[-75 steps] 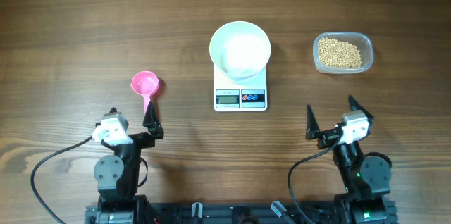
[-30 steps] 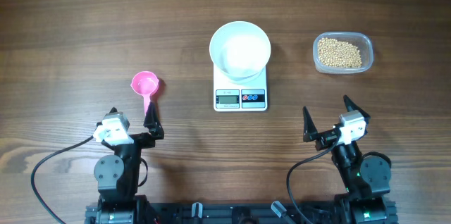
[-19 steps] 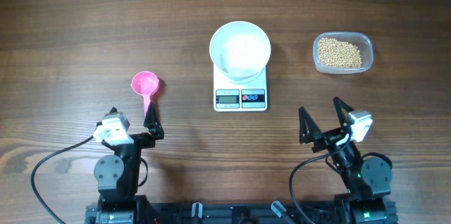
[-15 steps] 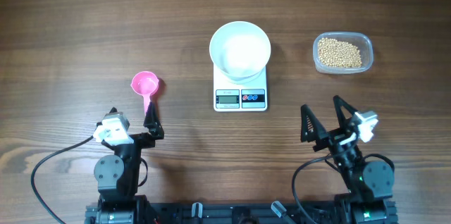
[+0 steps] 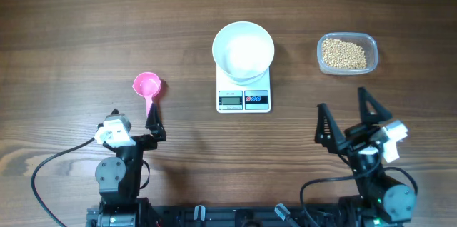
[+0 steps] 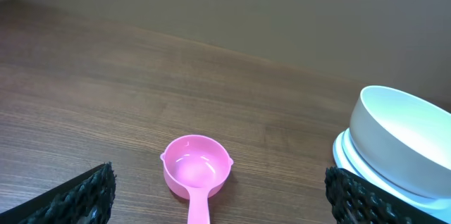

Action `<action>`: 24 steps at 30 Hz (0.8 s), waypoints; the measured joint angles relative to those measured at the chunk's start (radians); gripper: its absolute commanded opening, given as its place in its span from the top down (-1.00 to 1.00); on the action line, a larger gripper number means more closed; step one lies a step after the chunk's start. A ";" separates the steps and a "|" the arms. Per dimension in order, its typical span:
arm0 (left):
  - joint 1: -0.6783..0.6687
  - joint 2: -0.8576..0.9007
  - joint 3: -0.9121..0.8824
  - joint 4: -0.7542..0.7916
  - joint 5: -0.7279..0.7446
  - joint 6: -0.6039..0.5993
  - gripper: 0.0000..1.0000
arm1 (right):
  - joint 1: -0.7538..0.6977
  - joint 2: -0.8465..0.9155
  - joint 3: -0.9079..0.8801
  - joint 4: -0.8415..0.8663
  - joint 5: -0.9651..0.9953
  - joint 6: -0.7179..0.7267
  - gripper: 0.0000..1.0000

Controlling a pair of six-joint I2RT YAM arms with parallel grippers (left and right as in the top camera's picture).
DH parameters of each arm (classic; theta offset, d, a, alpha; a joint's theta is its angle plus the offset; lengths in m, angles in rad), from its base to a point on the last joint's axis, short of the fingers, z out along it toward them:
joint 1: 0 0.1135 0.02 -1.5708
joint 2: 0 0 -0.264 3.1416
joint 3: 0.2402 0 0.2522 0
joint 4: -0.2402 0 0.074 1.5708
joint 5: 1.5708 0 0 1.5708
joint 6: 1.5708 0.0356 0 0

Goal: Scoop item into bowl and weigh 150g on scale
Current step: 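Move the left gripper toward the pink scoop handle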

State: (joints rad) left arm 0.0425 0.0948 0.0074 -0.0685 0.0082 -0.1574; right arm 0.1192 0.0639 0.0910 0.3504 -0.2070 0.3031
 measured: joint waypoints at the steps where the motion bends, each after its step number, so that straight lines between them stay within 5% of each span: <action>1: 0.000 0.000 0.000 0.001 0.000 0.000 -1.00 | 0.000 0.001 0.030 -0.019 0.010 -0.021 -1.00; 9: 0.001 0.000 -0.001 0.050 0.179 -0.001 -1.00 | 0.000 0.108 0.286 -0.251 0.039 -0.187 -1.00; 17: 0.001 0.002 0.009 0.292 0.309 -0.095 -1.00 | 0.000 0.325 0.549 -0.480 0.048 -0.256 -1.00; 24: 0.001 0.002 0.032 0.161 0.328 -0.126 -1.00 | 0.000 0.430 0.679 -0.503 0.014 -0.335 -1.00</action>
State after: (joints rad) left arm 0.0433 0.0967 0.0395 0.0921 0.3363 -0.2836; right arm 0.1192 0.4938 0.7700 -0.1528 -0.1925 -0.0322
